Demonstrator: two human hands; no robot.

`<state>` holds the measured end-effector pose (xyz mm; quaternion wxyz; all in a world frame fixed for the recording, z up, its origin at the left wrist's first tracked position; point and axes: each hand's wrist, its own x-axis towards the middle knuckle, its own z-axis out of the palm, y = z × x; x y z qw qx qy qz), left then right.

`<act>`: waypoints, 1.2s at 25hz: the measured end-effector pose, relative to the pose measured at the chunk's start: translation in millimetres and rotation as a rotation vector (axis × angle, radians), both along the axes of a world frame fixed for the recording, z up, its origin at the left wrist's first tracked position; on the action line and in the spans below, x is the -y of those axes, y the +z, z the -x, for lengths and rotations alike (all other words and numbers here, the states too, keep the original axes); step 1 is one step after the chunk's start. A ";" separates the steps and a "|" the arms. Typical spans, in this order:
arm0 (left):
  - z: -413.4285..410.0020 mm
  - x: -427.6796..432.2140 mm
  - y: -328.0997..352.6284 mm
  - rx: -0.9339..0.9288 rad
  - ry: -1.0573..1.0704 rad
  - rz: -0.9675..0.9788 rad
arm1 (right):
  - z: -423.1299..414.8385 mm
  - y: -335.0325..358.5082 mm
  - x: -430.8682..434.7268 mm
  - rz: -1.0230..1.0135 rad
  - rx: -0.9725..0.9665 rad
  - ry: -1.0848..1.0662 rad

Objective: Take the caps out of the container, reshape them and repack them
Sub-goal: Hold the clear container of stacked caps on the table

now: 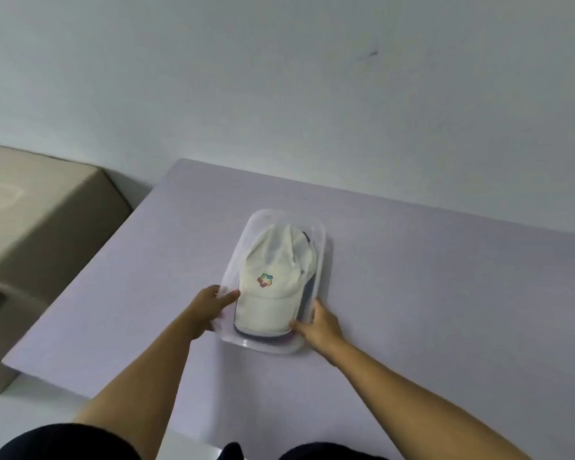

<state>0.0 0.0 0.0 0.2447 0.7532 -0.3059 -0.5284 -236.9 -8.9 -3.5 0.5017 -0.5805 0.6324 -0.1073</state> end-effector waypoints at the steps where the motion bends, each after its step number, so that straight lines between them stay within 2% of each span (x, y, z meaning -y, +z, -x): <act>1: 10.2 2.3 -2.1 -0.005 0.017 0.013 | 12.9 4.6 1.5 0.012 0.015 -0.014; 7: 111.7 7.6 -8.4 -0.158 -0.018 0.027 | 129.7 -3.4 5.5 -0.017 0.082 -0.225; 12: 169.1 -3.5 -20.1 -0.188 -0.110 -0.007 | 186.7 -14.8 -27.2 -0.067 0.146 -0.384; 18: 184.7 -21.2 -24.4 -0.077 -0.163 0.035 | 199.0 -17.6 -46.5 -0.071 0.190 -0.411; 23: 196.5 -48.4 -29.0 0.242 -0.092 0.059 | 191.9 -26.1 -51.4 -0.102 0.249 -0.484; 27: 202.6 -47.4 -21.5 0.200 0.025 -0.012 | 187.5 -29.8 -51.4 -0.069 0.265 -0.507; 30: 204.0 -46.9 -7.1 0.213 -0.005 -0.044 | 186.3 -30.3 -51.0 -0.055 0.259 -0.502</act>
